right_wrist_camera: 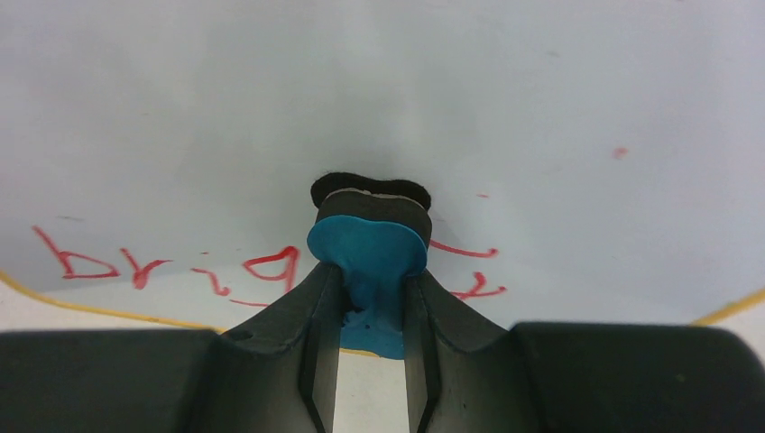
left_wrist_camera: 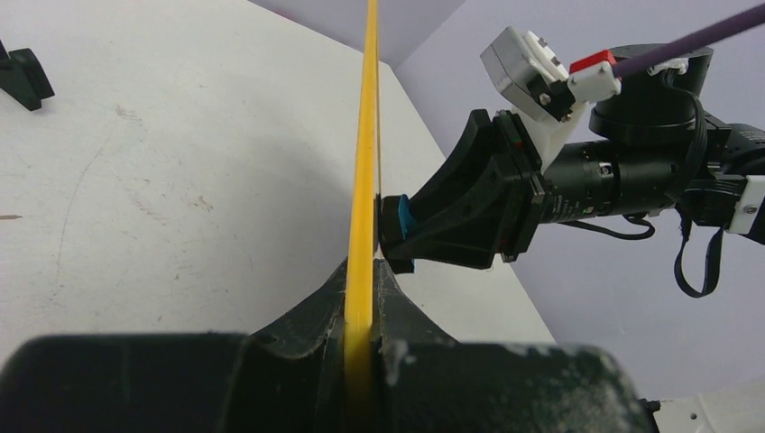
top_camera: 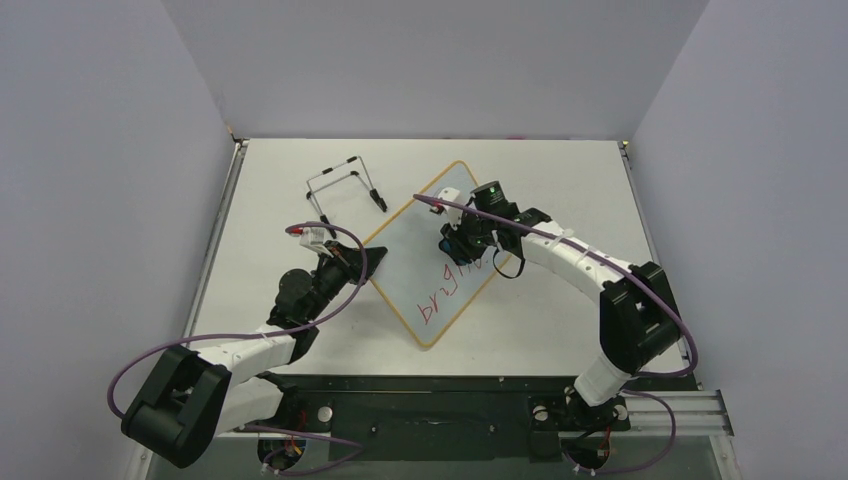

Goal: Erase the whiteboard
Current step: Erase the whiteboard at the center of the board.

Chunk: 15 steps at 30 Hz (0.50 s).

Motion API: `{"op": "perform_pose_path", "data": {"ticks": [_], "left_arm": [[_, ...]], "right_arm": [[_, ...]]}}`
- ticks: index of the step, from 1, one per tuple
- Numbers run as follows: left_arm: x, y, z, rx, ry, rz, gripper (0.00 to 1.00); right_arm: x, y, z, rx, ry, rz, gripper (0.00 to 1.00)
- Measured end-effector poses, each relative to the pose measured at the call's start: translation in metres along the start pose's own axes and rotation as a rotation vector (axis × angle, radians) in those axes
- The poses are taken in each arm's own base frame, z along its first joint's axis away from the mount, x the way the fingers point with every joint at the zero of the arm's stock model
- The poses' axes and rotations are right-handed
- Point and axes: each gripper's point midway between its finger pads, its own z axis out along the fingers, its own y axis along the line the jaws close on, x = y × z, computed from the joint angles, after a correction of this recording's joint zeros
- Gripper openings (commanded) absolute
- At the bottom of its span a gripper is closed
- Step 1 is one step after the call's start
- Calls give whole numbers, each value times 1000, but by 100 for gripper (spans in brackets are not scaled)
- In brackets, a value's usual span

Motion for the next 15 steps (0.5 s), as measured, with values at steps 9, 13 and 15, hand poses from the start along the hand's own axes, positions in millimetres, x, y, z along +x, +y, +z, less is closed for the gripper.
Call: {"op": "perform_pose_path", "data": {"ticks": [9, 13, 15], "left_arm": [[-1, 1, 0, -6, -4, 0, 0], [-1, 1, 0, -3, -4, 1, 0], [-1, 0, 0, -2, -4, 1, 0]], "right_arm": [[-5, 7, 1, -18, -21, 42, 0], [0, -30, -4, 112, -54, 156, 0], [5, -48, -8, 174, -58, 202, 0]]}}
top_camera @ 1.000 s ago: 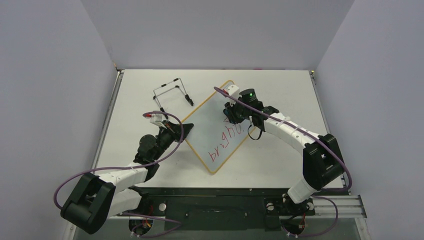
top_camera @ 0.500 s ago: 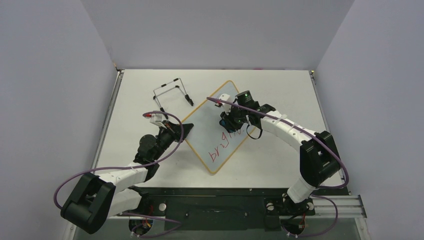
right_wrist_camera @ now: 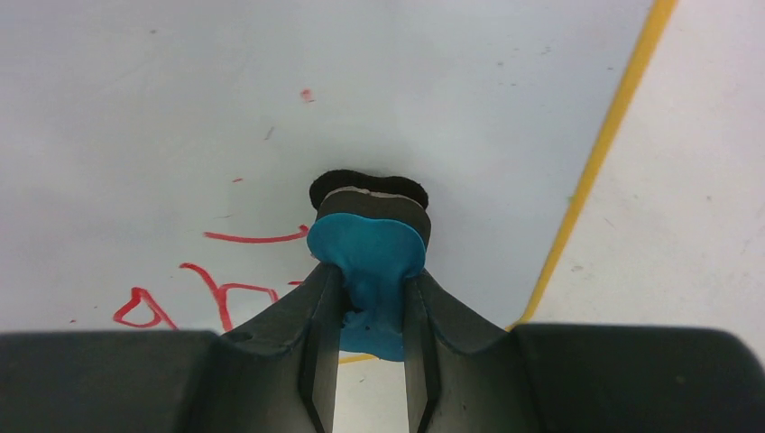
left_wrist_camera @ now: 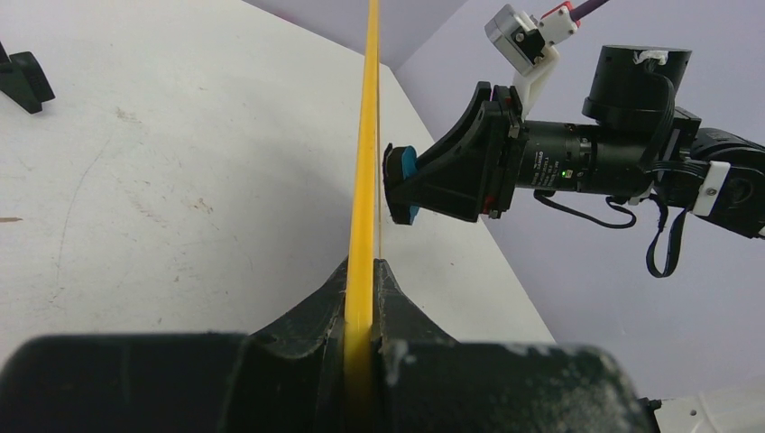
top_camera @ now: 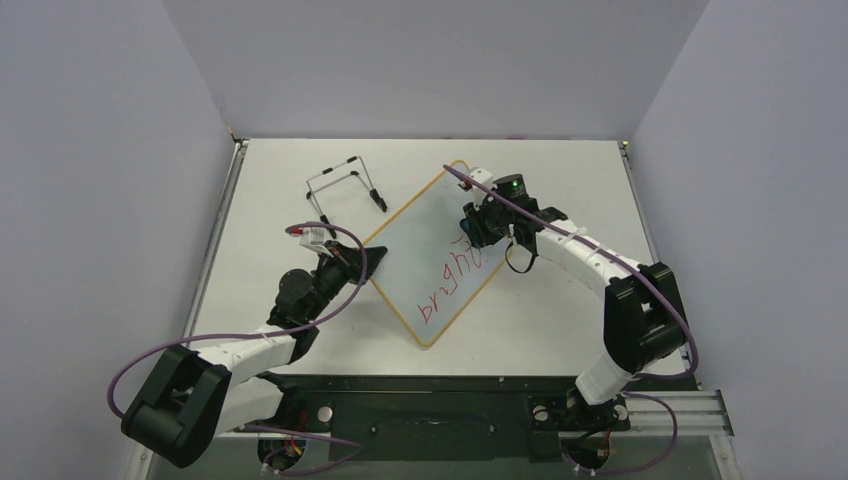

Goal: Erase the whiteboard
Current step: Erase the whiteboard at the center of the board.

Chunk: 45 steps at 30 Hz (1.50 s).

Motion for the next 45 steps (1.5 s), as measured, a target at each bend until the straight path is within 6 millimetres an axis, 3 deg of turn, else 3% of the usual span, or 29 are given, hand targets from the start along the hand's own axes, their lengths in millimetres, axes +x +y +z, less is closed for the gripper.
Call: {"op": "perform_pose_path", "data": {"ticks": [4, 14, 17, 21, 27, 29, 33, 42, 45], "left_arm": [[0, 0, 0, 0, 0, 0, 0], [0, 1, 0, -6, 0, -4, 0], [0, 2, 0, -9, -2, -5, 0], [0, 2, 0, -9, -2, -3, 0], [0, 1, 0, -6, -2, 0, 0], [0, 1, 0, -6, -2, 0, 0], [0, 1, 0, -5, -2, 1, 0], [-4, 4, -1, -29, -16, -3, 0], [-5, 4, -2, -32, -19, 2, 0]], "right_arm": [[1, -7, -1, 28, 1, 18, 0], [6, 55, 2, -179, 39, -140, 0], [6, 60, 2, -188, 42, -153, 0], [4, 47, 1, -158, 31, -80, 0], [9, -2, -1, -26, 20, 38, 0], [9, -8, -2, -4, 19, 50, 0], [10, 3, 2, -34, 28, 40, 0], [10, 53, 8, -154, 60, -84, 0], [9, 54, 8, -156, 57, -81, 0]]}}
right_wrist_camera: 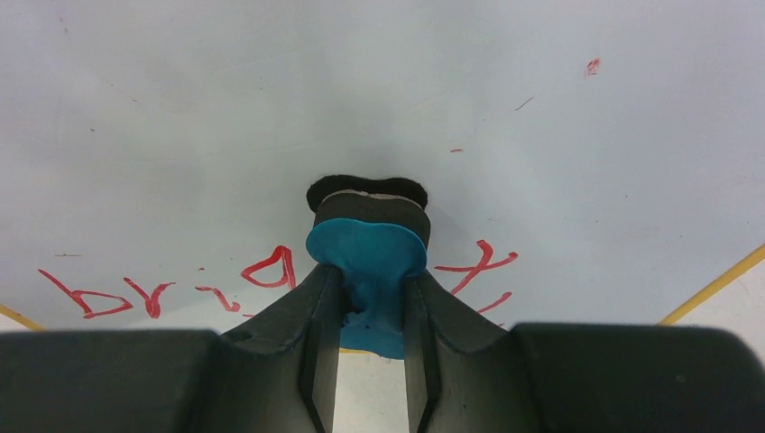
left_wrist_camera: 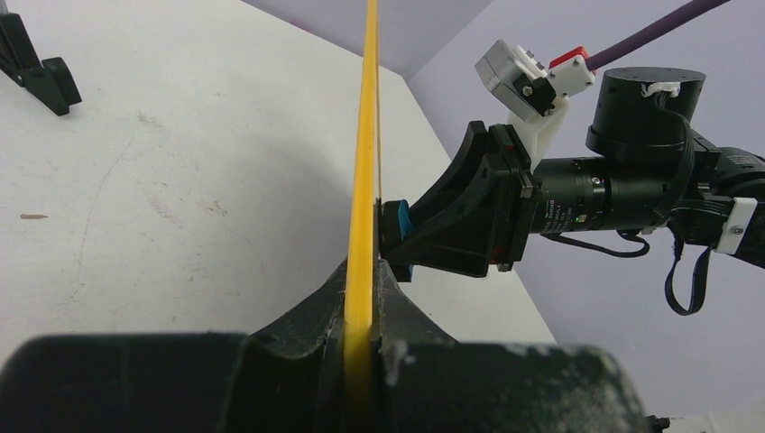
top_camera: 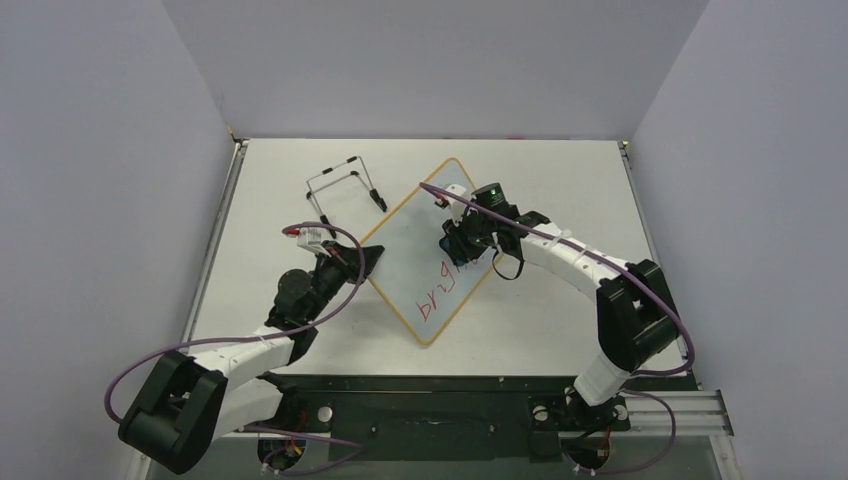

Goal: Erase the whiteboard
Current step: Erase the whiteboard at the center of the board.

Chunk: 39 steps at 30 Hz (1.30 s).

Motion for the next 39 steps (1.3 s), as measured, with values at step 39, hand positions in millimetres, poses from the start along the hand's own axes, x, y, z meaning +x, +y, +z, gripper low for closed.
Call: {"op": "perform_pose_path", "data": {"ticks": [39], "left_arm": [[1, -5, 0, 23, 6, 21, 0]], "right_arm": [[-35, -52, -21, 212, -188, 186, 0]]}}
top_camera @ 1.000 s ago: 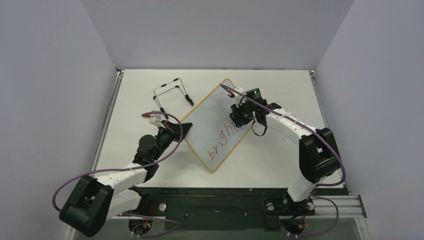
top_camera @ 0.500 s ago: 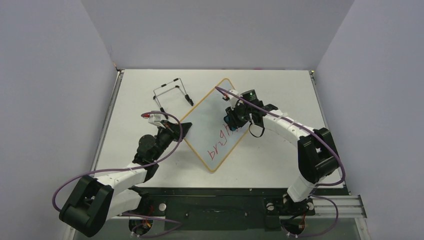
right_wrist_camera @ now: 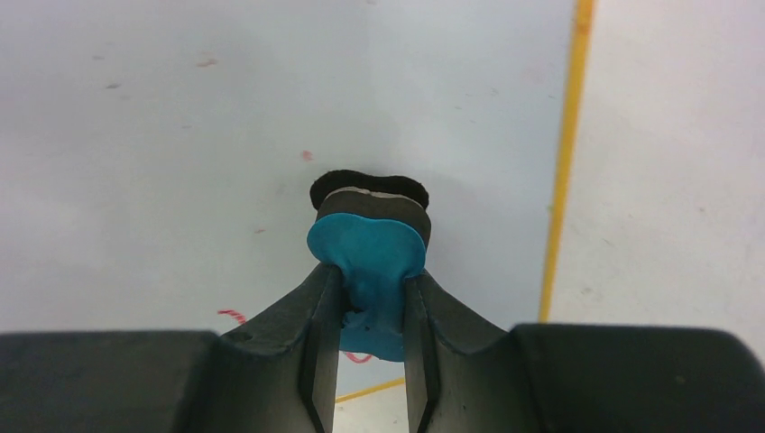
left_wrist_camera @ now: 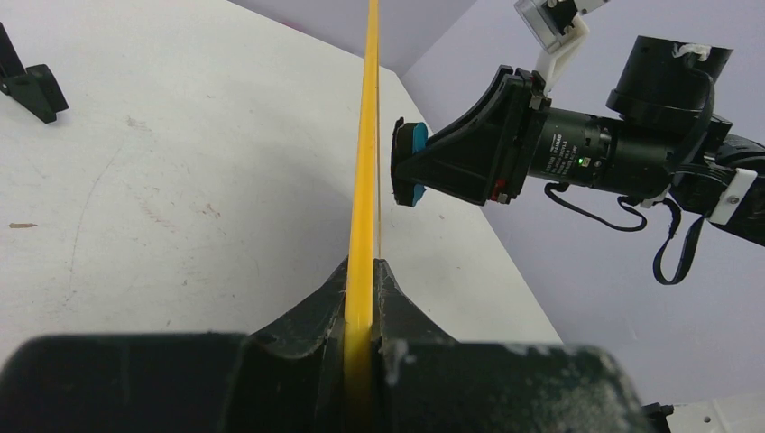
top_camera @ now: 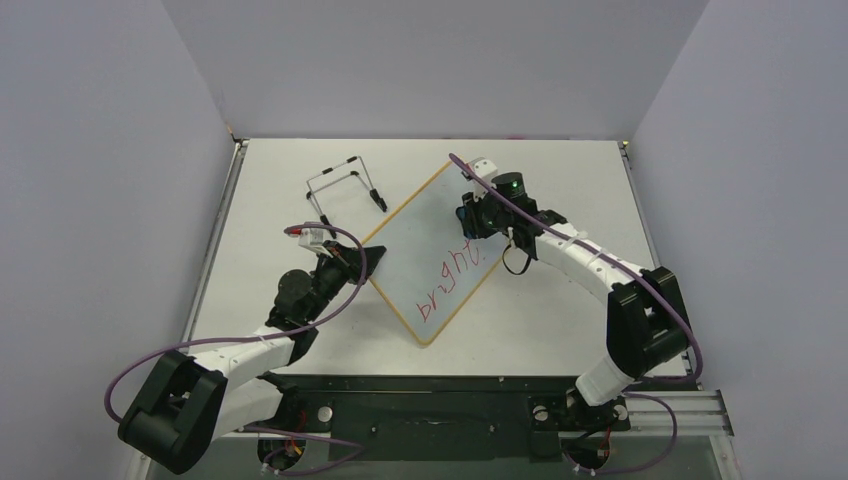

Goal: Erase the whiteboard
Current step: Erase the whiteboard at the center of the board.

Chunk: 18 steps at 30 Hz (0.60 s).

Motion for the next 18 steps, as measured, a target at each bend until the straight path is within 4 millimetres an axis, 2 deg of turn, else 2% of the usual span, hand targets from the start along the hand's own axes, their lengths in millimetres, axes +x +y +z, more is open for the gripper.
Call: {"op": "perform_pose_path", "data": {"ticks": [2, 5, 7, 10, 14, 18], "left_arm": [[0, 0, 0, 1, 1, 0, 0], [0, 0, 0, 2, 1, 0, 0], [0, 0, 0, 0, 1, -1, 0], [0, 2, 0, -9, 0, -14, 0], [0, 3, 0, -19, -6, -20, 0], [-1, 4, 1, -21, -10, -18, 0]], "right_arm": [[4, -13, 0, 35, 11, 20, 0], [14, -14, 5, 7, 59, 10, 0], [26, -3, 9, -57, 100, -12, 0], [33, 14, 8, -131, 129, -57, 0], [32, 44, 6, -218, 133, -130, 0], [28, 60, 3, -261, 119, -154, 0]]}}
